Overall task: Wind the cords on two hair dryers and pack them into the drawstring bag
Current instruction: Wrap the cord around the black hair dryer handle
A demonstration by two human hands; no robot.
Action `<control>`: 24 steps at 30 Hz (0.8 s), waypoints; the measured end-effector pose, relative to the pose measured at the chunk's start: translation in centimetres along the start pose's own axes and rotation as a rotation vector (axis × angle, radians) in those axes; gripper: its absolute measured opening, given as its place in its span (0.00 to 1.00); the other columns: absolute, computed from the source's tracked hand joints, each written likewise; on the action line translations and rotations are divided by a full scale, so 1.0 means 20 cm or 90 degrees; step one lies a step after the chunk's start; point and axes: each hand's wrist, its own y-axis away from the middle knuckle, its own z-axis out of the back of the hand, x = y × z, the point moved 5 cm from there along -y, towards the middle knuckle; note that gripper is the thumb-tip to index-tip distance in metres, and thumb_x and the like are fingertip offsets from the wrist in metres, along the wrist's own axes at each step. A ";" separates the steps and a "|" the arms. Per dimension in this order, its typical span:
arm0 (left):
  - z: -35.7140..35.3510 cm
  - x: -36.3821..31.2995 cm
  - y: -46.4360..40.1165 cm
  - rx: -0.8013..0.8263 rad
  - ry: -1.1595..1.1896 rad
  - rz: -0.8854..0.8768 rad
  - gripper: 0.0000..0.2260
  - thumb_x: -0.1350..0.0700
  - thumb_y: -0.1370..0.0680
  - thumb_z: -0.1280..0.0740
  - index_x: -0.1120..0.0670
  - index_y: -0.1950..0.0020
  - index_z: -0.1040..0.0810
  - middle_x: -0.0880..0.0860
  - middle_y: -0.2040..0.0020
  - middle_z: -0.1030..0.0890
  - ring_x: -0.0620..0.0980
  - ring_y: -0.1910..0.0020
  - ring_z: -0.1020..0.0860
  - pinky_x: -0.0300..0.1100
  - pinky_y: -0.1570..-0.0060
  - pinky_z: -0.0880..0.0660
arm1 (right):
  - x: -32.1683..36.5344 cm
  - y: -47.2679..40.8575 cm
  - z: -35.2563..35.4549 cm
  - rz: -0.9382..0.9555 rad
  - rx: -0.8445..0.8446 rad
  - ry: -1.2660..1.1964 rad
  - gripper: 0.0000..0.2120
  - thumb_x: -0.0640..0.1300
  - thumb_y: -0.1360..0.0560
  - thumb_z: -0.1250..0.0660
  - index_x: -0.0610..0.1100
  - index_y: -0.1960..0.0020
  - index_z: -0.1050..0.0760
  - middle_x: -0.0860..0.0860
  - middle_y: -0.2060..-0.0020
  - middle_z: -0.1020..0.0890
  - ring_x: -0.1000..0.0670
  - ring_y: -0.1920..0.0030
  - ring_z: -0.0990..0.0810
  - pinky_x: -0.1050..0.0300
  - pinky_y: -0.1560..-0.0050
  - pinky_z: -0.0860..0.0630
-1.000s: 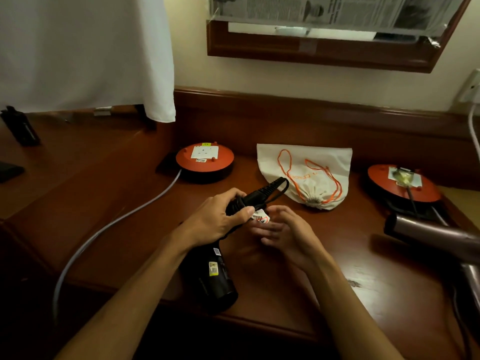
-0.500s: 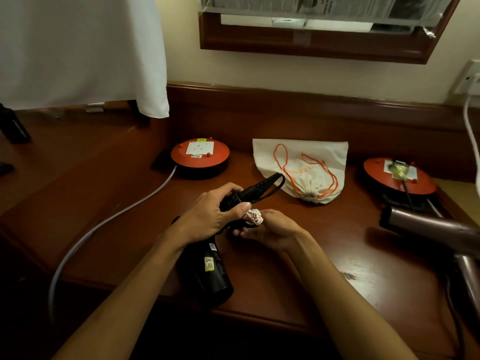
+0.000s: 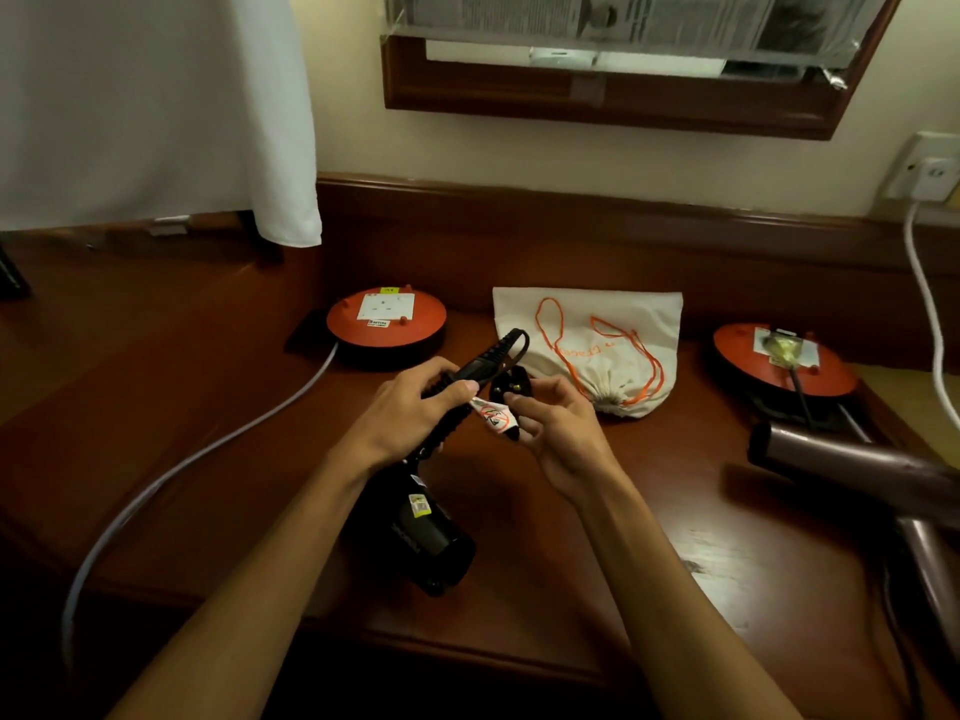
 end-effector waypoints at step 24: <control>-0.10 0.08 -0.08 -0.022 -0.250 0.075 0.12 0.35 0.20 0.37 0.39 0.44 0.26 0.46 0.55 0.17 0.49 0.56 0.18 0.53 0.54 0.21 | -0.20 -0.15 0.05 -0.121 -0.022 -0.258 0.23 0.31 0.29 0.31 0.37 0.36 0.30 0.35 0.47 0.18 0.39 0.46 0.18 0.51 0.57 0.17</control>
